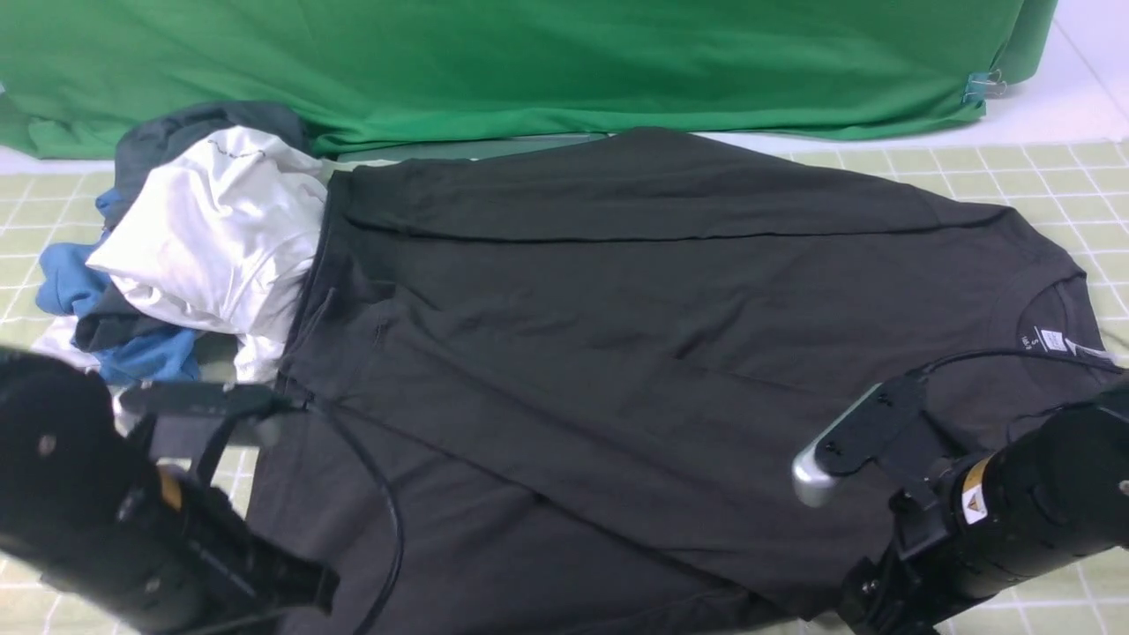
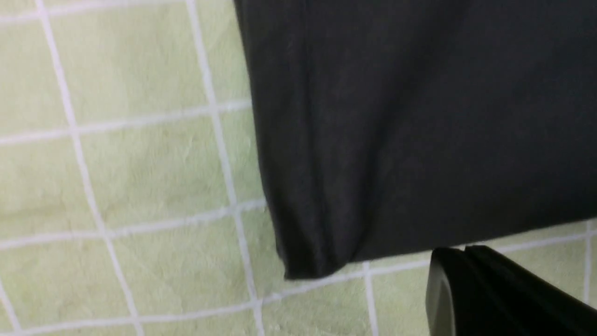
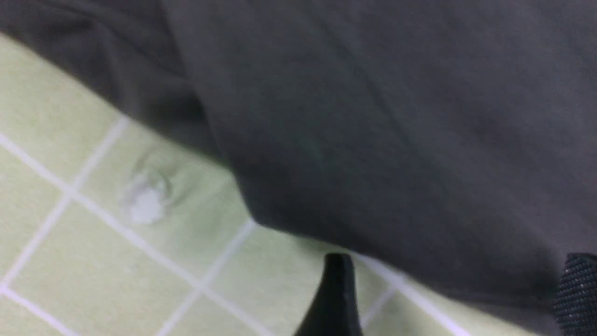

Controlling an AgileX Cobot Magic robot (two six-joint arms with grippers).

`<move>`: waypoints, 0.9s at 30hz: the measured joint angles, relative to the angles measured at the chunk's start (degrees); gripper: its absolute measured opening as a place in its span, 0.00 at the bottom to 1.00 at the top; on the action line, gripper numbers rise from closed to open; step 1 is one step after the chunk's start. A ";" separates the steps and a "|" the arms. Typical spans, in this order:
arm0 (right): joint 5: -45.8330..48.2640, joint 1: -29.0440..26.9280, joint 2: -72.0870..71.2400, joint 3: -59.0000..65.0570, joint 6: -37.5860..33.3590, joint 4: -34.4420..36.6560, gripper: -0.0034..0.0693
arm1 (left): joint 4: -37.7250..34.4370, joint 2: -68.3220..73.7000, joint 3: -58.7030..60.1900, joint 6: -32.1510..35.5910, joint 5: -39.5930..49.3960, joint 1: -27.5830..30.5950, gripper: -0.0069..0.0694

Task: Fold a long-sleeved shirt over a green coffee tablecloth.
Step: 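Grab the top left corner of the dark shirt with the left gripper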

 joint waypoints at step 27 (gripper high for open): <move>6.04 0.27 -5.39 6.84 5.20 0.45 0.09 | -1.42 -10.77 0.29 -0.14 2.75 0.00 0.11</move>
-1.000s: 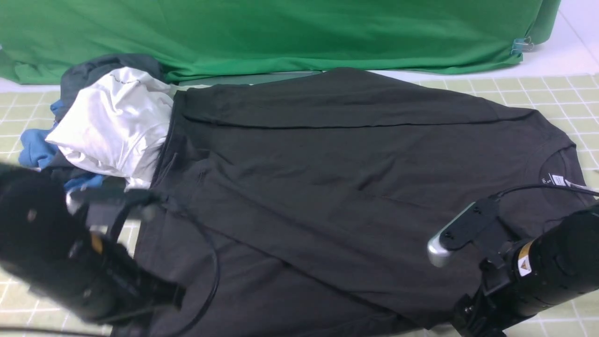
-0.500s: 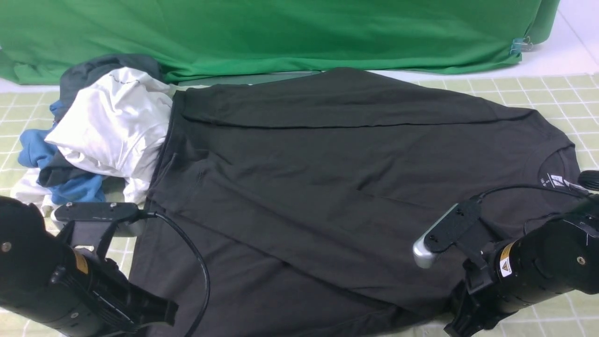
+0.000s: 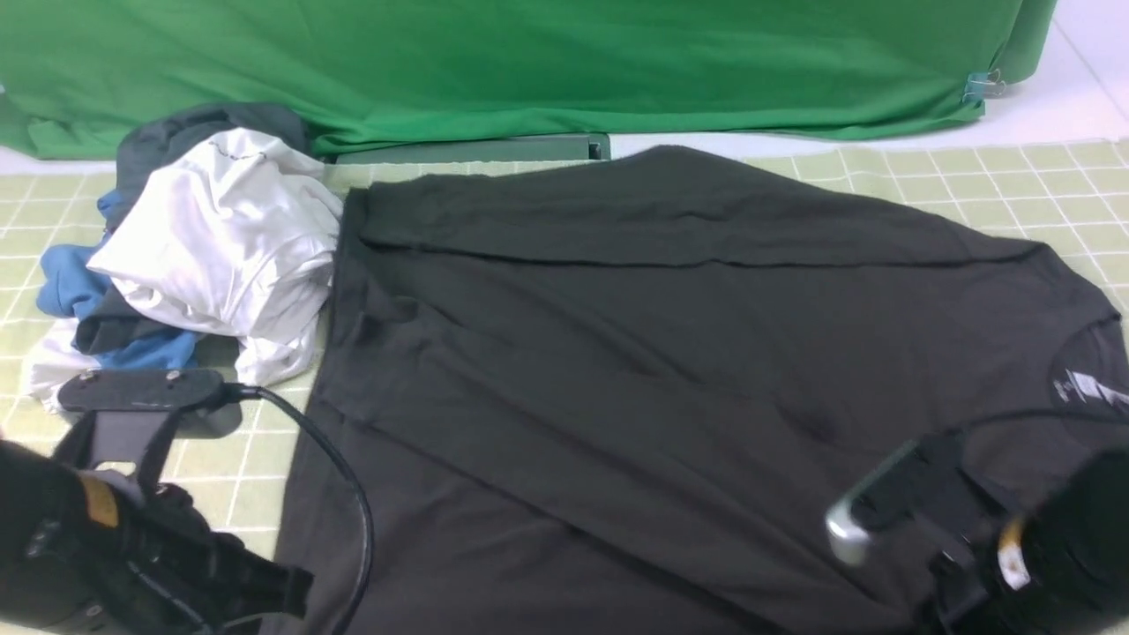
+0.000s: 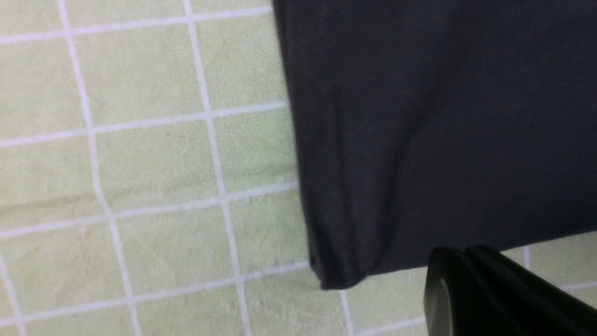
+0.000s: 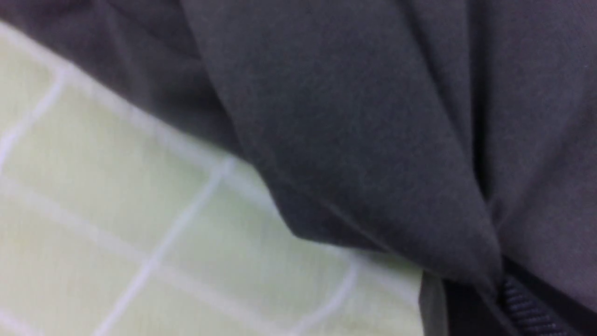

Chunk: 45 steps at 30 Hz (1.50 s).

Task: Fold a long-sleeved shirt over a green coffee tablecloth.
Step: 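Grab the top left corner of the dark shirt with the left gripper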

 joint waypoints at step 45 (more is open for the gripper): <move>12.15 0.00 -21.83 -5.62 -0.27 11.14 0.69 | -0.86 27.62 -2.03 3.07 -5.78 0.00 0.65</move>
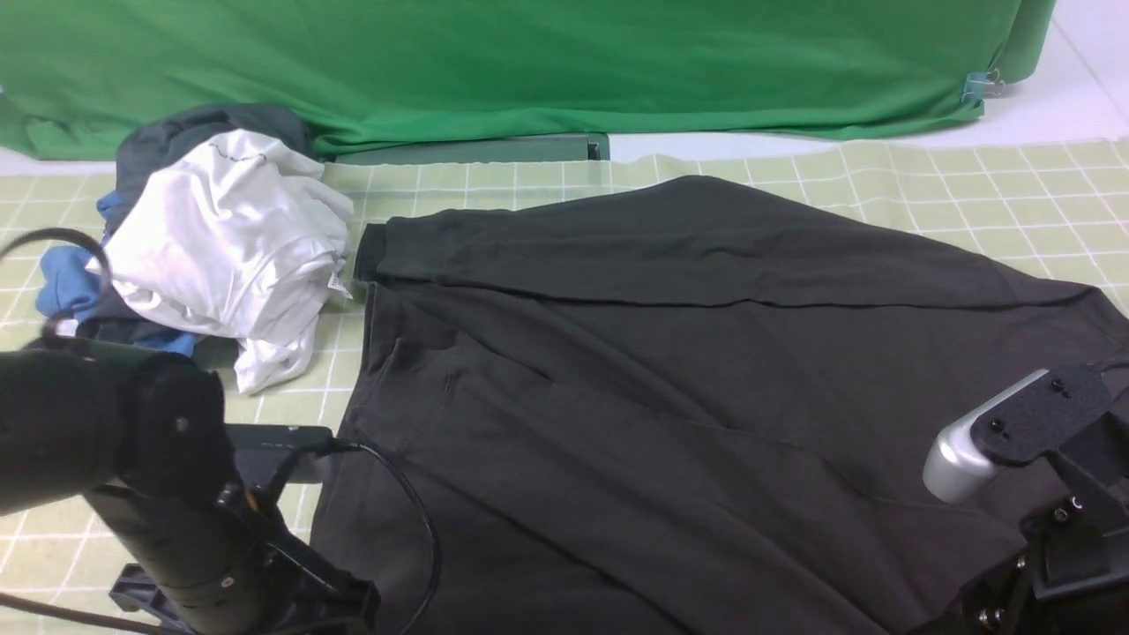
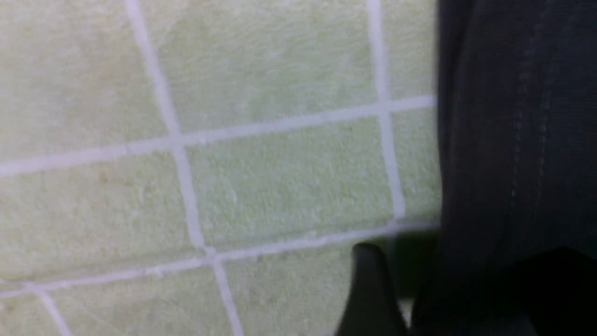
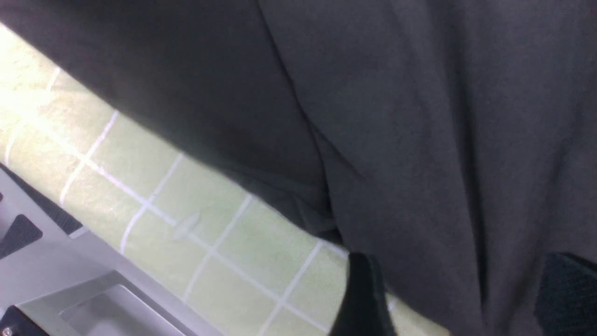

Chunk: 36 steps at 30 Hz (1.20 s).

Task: Fold a long-sleeved shirt over a green coffee tablecloth.
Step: 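Grab the top left corner of the dark shirt with the left gripper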

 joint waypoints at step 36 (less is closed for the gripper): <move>-2.56 0.00 0.00 0.00 -0.05 0.07 0.69 | -6.47 -3.96 1.28 2.06 7.73 0.00 0.74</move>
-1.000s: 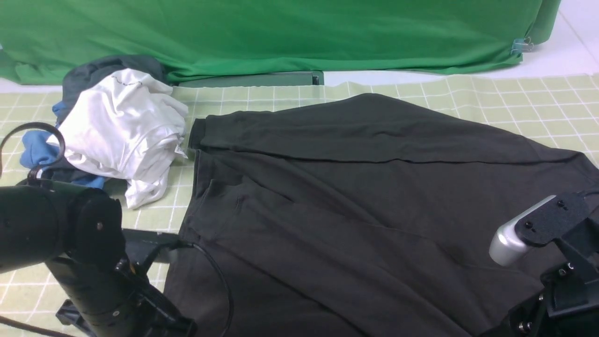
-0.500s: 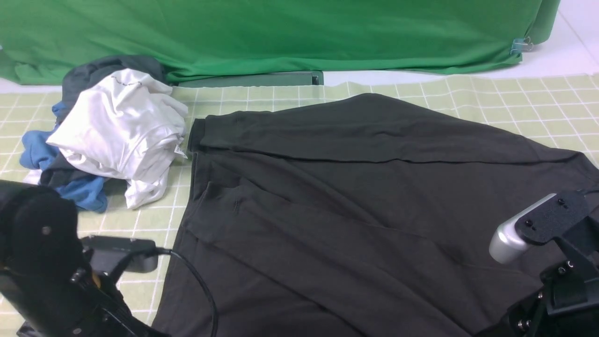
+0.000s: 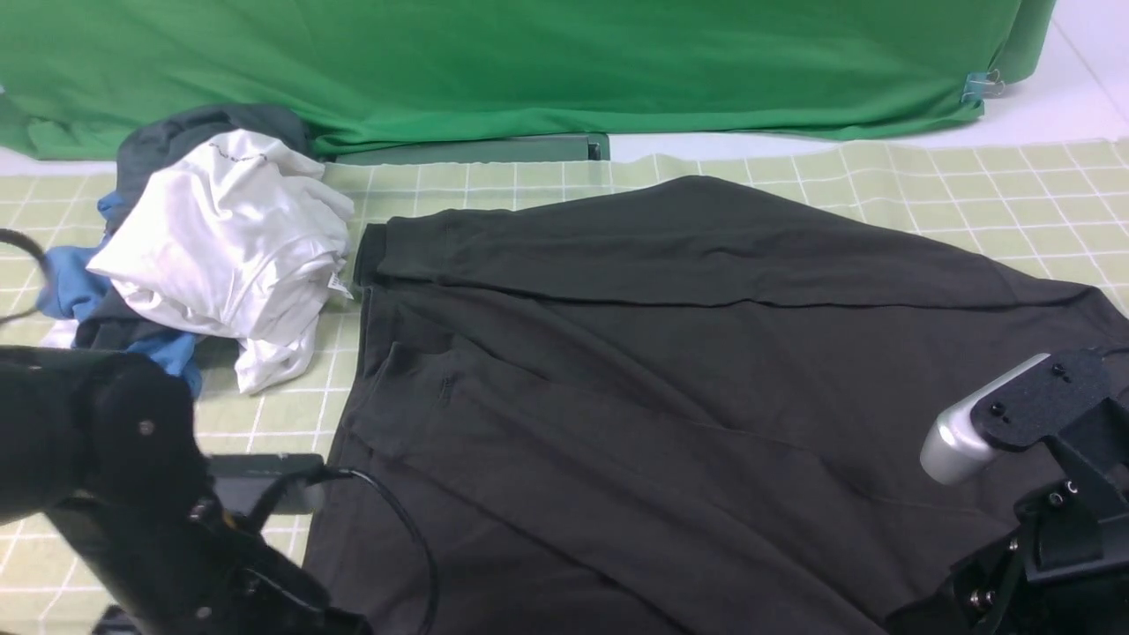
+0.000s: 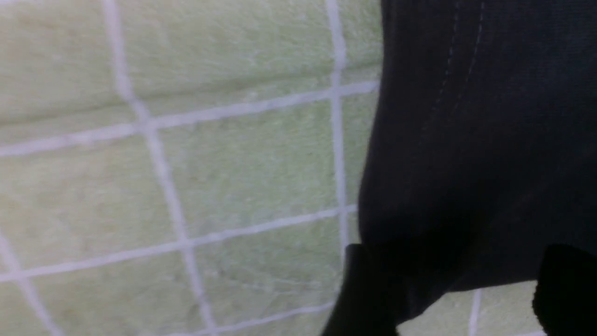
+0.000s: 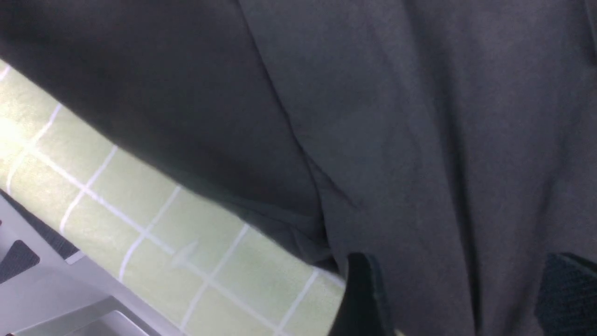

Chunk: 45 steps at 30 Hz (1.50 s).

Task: Fold a long-sleeved shirt over a green coffee tablecloth.
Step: 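Grab the top left corner of the dark shirt with the left gripper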

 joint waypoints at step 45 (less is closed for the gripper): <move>-2.31 0.00 0.00 0.00 -1.40 0.00 0.69 | 5.36 -15.45 0.97 -5.14 14.50 0.00 0.56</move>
